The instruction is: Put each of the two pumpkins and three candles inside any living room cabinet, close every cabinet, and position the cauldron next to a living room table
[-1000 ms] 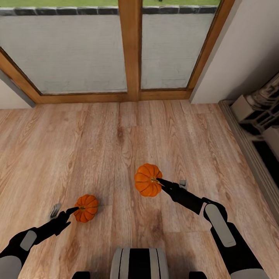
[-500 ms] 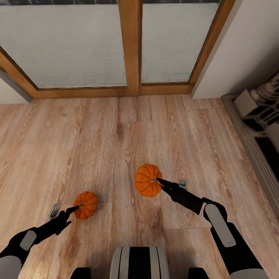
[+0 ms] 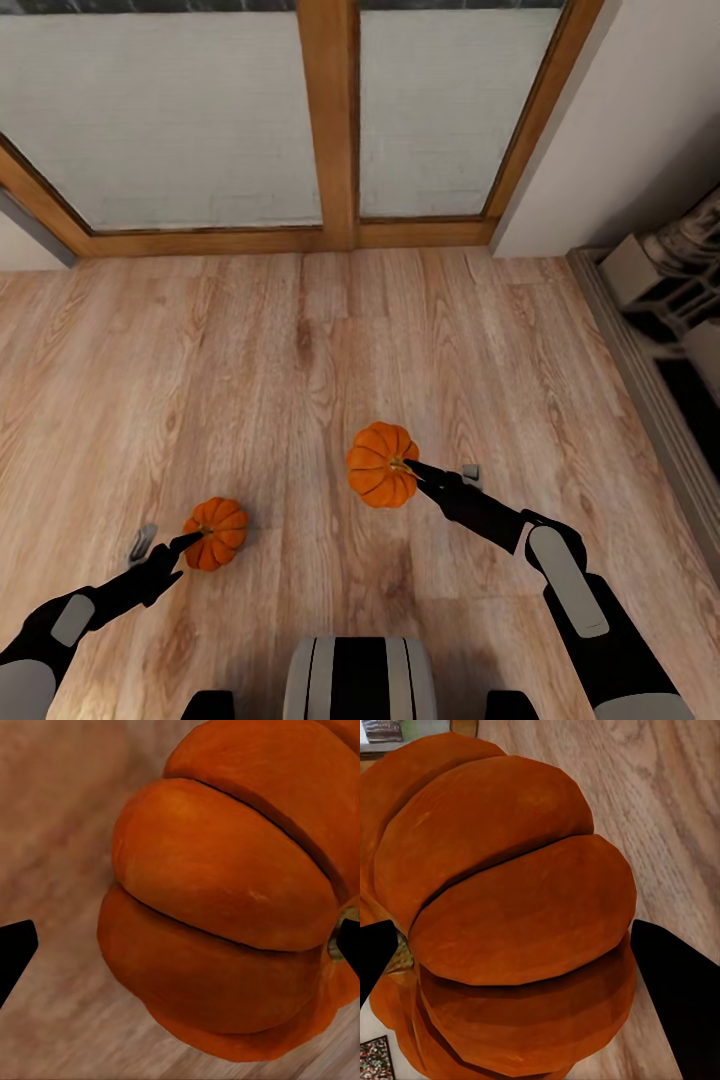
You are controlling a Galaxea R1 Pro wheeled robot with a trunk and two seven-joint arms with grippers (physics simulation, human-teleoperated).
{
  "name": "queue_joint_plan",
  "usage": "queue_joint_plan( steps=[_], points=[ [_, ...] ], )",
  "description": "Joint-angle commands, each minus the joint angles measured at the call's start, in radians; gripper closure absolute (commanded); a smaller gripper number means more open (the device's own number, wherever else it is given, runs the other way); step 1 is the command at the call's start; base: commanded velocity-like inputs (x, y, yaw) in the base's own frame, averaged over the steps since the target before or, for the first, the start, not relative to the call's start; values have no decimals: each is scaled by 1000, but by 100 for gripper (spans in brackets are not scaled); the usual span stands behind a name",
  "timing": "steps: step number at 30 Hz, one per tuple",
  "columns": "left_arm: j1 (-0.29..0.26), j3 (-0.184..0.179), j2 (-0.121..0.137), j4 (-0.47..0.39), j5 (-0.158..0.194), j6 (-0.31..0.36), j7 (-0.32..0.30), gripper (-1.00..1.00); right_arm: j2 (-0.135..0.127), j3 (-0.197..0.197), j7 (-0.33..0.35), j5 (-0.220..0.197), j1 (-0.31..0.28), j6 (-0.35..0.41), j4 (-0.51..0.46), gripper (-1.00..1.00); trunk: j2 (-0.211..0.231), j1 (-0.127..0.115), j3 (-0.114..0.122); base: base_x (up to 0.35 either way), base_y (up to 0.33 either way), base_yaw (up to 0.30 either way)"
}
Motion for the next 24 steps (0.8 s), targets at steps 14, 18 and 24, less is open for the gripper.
queue_joint_plan(
  steps=[14, 18, 24],
  points=[
    [0, -2, 0, 1, -18, -8, 1, 100, 0, 0, -4, -1, 0, 0, 0, 100, 0, 0, 0, 87, 21, 0],
    [0, -2, 0, 1, -18, -8, 0, 100, 0, 0, -4, -1, 0, 0, 0, 100, 0, 0, 0, 0, 0, 0],
    [0, -2, 0, 1, -18, -8, 0, 100, 0, 0, -4, -1, 0, 0, 0, 100, 0, 0, 0, 0, 0, 0]
  ],
)
